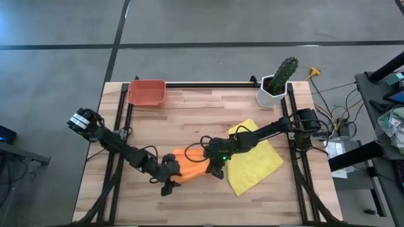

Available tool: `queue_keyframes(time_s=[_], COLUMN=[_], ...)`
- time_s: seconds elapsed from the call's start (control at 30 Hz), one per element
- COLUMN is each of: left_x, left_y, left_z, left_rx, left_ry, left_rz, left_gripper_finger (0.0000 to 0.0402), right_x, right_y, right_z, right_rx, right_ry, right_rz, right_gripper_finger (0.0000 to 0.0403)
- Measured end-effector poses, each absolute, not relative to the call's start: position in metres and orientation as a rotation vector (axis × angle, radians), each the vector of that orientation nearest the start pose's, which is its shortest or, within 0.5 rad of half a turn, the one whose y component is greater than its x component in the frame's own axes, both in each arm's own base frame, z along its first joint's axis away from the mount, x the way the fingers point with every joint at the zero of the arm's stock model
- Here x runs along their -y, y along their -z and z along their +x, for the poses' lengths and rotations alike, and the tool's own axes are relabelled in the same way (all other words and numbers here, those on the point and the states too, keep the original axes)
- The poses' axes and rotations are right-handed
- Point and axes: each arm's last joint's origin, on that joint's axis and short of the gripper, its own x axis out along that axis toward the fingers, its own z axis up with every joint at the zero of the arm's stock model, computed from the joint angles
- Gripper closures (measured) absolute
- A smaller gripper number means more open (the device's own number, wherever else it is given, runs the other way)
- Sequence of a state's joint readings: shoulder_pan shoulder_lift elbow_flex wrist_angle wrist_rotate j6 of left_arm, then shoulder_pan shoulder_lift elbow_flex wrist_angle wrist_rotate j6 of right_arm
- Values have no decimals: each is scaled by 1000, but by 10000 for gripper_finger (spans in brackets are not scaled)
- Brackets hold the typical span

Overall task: Roll microfiber towels into tight, uniform cylinder then place into a basket
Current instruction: Roll the orange towel

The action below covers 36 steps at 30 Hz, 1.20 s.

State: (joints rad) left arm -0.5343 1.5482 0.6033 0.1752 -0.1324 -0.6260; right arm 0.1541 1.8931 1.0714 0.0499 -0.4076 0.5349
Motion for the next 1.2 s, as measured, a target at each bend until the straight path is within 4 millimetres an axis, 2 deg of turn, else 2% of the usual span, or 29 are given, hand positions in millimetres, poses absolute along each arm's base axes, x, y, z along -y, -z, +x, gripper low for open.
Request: queue_keyframes(time_s=[0.43, 0.77, 0.93, 1.2], left_x=[141, 141, 140, 139], left_y=[-129, -127, -126, -124], left_z=[227, 224, 223, 223], left_rx=[-929, -945, -957, -960], left_ry=[135, 126, 78, 38], left_rz=[-366, -362, -429, -467], left_gripper_finger=[182, 186, 227, 337], right_x=[-67, -67, -65, -64], right_y=[-151, -152, -156, -163], right_z=[377, 377, 377, 377], right_rx=[-890, -889, -875, -855], right_ry=[-284, -271, -266, -260], right_rz=[628, 652, 659, 667], right_gripper_finger=[394, 394, 394, 394])
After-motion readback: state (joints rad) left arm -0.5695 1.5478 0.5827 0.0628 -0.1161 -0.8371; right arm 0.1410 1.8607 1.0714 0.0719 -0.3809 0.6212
